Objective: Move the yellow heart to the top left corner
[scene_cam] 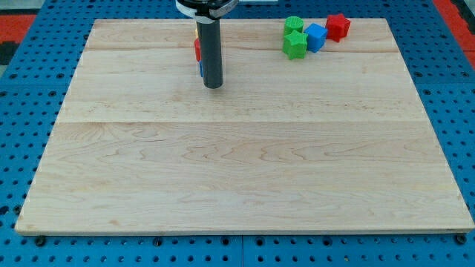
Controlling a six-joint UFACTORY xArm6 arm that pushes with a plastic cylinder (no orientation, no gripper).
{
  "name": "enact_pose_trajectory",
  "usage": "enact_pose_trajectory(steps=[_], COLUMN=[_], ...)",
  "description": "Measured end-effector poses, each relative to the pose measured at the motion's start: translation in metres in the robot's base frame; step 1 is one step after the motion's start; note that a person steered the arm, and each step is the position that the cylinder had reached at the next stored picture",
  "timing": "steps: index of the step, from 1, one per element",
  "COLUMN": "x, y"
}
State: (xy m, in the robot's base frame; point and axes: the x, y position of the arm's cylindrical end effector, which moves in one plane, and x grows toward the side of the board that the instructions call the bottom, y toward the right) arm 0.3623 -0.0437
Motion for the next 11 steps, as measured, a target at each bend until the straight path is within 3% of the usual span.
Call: enact_pose_trajectory(steps=[2,3,4,5,6,7,8,9,10,11], x=[0.001,0.001,-0.014,-0.067,-0.076,-0.128,-0.17,-0.168,-0.164,-0.135], y=[0.016,0.051,0.124,0.09,0.029,0.062,0.046,0.005,-0.1,-0.167])
